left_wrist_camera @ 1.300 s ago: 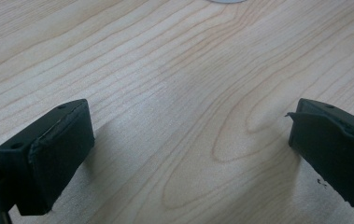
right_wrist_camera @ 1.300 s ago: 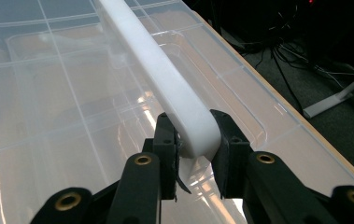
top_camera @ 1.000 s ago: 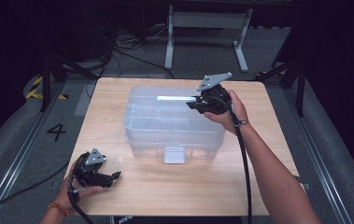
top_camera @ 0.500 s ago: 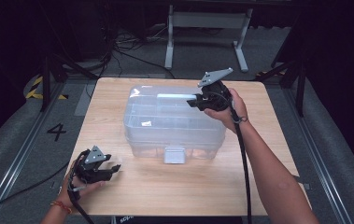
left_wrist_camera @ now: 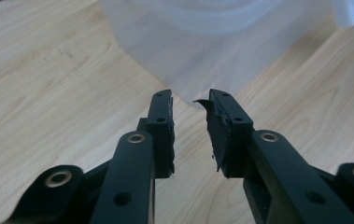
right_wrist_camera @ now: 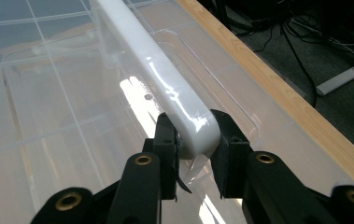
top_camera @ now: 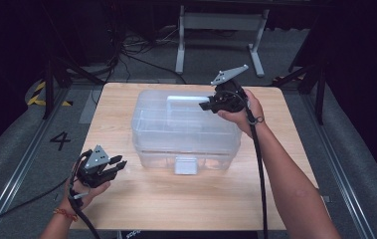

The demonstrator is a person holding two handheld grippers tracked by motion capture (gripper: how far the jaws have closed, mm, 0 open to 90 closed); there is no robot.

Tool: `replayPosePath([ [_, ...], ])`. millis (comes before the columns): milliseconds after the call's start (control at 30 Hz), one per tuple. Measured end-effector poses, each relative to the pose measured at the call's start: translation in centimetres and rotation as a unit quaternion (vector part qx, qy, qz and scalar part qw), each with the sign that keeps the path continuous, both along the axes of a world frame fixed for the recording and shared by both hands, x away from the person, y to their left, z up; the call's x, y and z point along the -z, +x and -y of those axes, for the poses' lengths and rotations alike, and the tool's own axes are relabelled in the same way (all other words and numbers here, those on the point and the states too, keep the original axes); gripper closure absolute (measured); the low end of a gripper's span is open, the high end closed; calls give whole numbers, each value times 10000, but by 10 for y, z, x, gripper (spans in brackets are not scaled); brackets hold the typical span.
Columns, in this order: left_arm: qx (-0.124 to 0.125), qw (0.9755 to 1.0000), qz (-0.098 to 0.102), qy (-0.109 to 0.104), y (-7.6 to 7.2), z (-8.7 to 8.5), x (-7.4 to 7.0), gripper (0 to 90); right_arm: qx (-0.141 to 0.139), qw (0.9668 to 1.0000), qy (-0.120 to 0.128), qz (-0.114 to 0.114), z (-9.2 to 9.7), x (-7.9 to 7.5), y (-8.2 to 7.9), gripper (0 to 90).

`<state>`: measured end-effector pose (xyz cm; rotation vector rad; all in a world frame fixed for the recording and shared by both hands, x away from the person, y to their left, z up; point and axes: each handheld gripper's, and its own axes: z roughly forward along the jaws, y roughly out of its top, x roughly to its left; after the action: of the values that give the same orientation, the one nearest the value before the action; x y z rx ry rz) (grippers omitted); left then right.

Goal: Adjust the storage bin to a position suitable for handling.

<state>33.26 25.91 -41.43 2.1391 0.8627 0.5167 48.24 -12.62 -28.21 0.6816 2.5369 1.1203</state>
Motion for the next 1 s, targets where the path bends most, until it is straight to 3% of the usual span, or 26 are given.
replayPosePath([
  [267, 89, 9994, 205, -258, 8, 14, -18, 830, 35, 9999, 64, -90, 1, -5, 7, 738],
  [367, 70, 9992, 195, -348, 11, 17, -18, 859, 35, 9999, 90, -110, 1, -6, 9, 737],
  [533, 44, 9974, 227, -688, 19, 22, -19, 894, 27, 9999, 120, -117, 2, -6, 11, 736],
  [633, 55, 9971, 257, -711, 22, 23, -19, 898, 31, 9999, 107, -120, 2, -7, 11, 735],
  [867, 56, 9942, 242, -1049, 31, 20, -15, 900, 42, 9999, 54, -81, 3, -7, 8, 734],
  [1000, 147, 9937, 334, -1061, 31, 22, -14, 900, 76, 9999, 93, -17, 2, -7, 8, 730],
])
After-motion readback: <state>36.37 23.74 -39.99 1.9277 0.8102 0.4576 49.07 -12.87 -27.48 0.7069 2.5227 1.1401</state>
